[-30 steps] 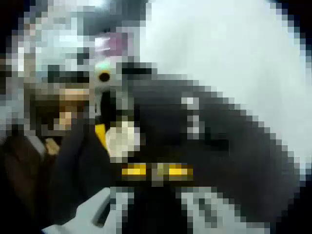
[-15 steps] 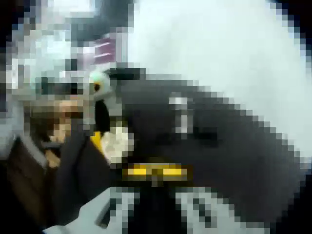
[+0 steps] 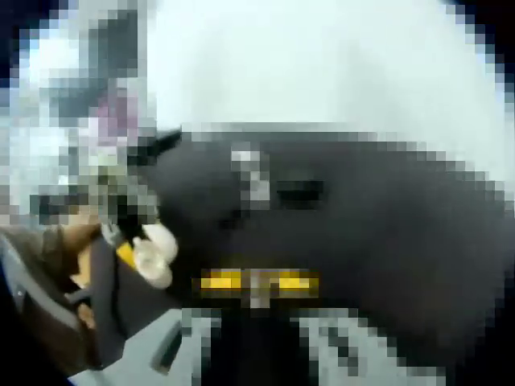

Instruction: Pick up three earphones and place each one into its charging case using tactile feedback, ensure that each earphone is properly inserted and securely positioned inside the case.

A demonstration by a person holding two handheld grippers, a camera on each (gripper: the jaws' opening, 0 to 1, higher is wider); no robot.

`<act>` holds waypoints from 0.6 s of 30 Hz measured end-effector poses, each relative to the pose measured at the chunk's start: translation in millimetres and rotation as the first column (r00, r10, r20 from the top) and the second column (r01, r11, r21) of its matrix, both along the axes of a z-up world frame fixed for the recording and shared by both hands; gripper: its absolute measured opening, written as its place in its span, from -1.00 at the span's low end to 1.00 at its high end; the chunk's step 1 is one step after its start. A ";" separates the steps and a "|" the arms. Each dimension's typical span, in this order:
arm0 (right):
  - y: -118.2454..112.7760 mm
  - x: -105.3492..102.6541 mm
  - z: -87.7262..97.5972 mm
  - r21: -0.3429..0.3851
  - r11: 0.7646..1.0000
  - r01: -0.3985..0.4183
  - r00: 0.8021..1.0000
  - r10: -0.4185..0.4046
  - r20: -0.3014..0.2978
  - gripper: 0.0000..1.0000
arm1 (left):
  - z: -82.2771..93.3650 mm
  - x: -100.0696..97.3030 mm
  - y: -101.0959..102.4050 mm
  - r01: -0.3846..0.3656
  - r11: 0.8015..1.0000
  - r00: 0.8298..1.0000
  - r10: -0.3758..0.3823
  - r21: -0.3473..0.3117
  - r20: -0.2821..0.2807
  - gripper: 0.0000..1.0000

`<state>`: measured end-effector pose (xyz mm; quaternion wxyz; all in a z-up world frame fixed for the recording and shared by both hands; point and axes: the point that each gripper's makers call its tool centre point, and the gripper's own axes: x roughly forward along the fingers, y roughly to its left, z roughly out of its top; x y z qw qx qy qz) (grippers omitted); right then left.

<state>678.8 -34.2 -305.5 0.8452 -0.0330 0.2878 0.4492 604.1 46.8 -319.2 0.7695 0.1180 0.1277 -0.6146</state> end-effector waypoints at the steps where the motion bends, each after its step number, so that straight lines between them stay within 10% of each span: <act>1: -0.2 -0.2 1.1 0.008 1.000 -0.001 1.000 0.001 -0.001 -0.66 | 0.0 0.1 0.1 0.000 1.000 1.000 0.000 0.000 0.000 -0.67; 8: -10.5 -1.9 21.6 0.029 0.998 -0.050 0.994 0.046 0.104 -0.61 | -0.4 0.3 0.3 0.000 1.000 1.000 0.000 0.001 0.003 -0.67; 18: -8.6 -18.8 -20.5 -0.188 0.967 -0.173 0.967 0.203 0.156 -0.54 | -0.9 0.9 0.3 -0.001 1.000 1.000 0.001 0.000 0.002 -0.67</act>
